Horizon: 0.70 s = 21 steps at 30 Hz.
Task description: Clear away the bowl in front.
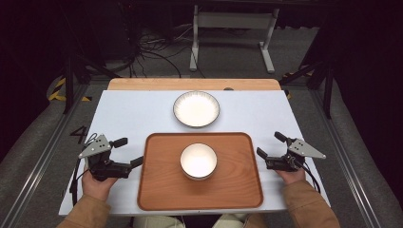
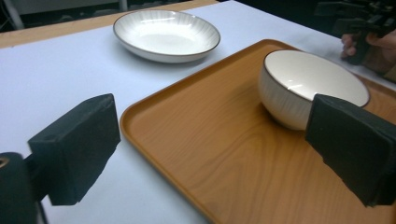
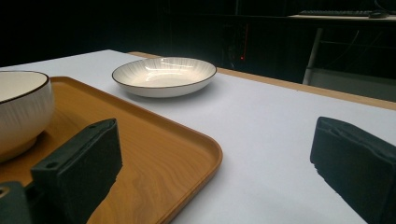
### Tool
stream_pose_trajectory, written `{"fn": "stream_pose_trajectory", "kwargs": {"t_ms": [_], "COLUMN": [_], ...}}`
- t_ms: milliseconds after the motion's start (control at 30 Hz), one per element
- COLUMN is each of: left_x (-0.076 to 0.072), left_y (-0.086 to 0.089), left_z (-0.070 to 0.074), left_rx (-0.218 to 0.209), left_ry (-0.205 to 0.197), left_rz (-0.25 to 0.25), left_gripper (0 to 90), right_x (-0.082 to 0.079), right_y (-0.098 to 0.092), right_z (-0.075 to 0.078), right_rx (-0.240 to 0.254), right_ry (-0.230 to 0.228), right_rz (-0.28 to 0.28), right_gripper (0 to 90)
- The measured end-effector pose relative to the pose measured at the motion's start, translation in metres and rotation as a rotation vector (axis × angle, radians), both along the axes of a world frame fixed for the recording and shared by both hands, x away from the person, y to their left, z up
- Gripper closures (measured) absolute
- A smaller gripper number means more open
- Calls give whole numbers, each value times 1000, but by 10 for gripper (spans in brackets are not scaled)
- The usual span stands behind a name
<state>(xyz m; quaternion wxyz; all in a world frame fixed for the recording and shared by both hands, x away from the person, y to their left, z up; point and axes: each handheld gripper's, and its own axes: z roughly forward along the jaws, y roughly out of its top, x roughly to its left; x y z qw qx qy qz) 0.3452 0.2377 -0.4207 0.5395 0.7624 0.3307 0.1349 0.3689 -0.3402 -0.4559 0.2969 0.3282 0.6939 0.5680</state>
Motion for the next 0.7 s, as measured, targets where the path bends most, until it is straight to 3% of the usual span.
{"fn": "stream_pose_trajectory", "kwargs": {"t_ms": [33,133,267,333,467,600,700], "left_x": [0,0,3,6,8,7,7], "left_y": [1,1,0,0,1,1,1], "left_z": [-4,-19,-30,-35,-37,-37,-36], "left_rx": [-11,0,2,-10,-17,-33,-18], "left_ry": [14,-3,-26,-9,15,13,3], "left_rz": [5,33,30,22,7,4,-1], "left_gripper": [25,1,0,0,0,0,0], "right_x": [0,0,0,0,0,0,0], "right_y": [0,0,0,0,0,0,0], "right_z": [0,0,0,0,0,0,0], "right_rx": [0,-1,-1,-1,0,0,0], "right_ry": [0,0,-1,-1,-1,-1,-1], "right_rz": [0,0,-1,-1,-1,0,0], "right_gripper": [24,24,24,24,24,24,24]}}
